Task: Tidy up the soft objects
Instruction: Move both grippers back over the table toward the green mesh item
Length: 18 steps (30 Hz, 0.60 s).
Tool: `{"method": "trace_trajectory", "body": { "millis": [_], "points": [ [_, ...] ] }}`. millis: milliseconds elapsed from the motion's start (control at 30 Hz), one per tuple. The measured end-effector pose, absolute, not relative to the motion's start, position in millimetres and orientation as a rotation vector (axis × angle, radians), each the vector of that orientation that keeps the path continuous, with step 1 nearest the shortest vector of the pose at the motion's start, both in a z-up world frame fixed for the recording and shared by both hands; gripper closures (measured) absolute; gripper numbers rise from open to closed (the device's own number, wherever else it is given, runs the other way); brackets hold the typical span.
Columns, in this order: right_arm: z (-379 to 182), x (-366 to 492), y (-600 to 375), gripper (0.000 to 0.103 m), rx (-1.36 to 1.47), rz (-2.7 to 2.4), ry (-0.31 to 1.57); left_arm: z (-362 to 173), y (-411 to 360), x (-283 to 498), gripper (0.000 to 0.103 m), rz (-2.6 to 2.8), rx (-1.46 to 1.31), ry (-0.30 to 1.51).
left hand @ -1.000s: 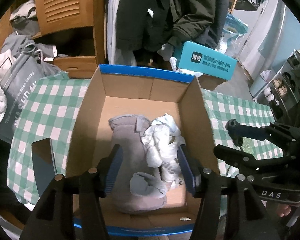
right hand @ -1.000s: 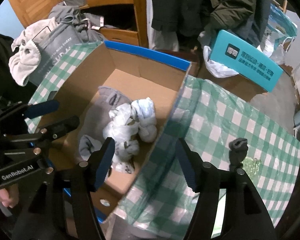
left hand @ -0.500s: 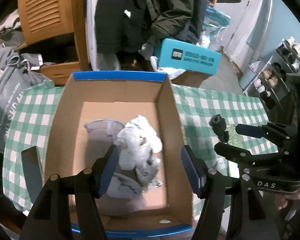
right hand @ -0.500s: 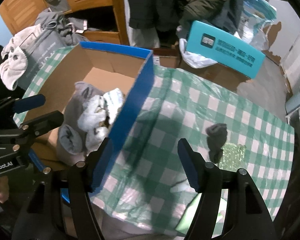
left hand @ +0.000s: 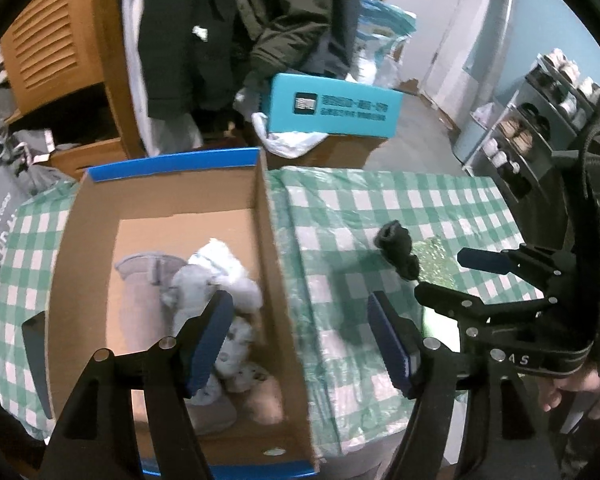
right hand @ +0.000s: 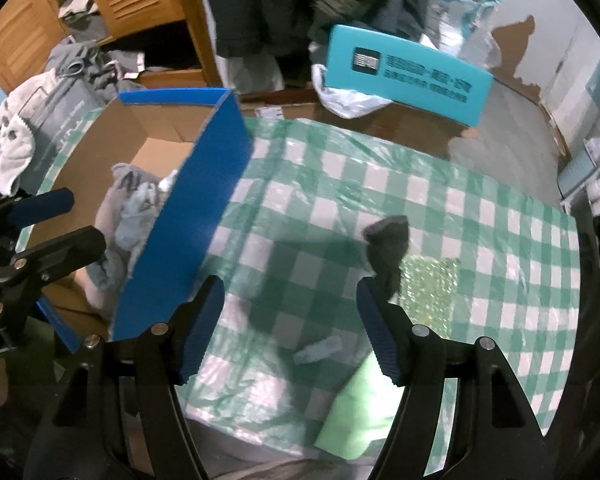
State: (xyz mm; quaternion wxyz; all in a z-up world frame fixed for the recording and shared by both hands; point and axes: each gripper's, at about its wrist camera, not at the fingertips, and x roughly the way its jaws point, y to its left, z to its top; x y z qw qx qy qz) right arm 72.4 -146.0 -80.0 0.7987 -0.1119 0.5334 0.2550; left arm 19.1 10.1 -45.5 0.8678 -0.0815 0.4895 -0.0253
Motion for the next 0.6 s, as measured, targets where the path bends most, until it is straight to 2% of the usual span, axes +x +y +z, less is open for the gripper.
{"method": "trace_trajectory", "body": {
  "millis": [600],
  "points": [
    [-105.0,91.5,-221.3,0.034,-0.188,0.421,1.187,-67.6,-54.4,44.1,0.032,-0.142,-0.125,1.084]
  ]
}}
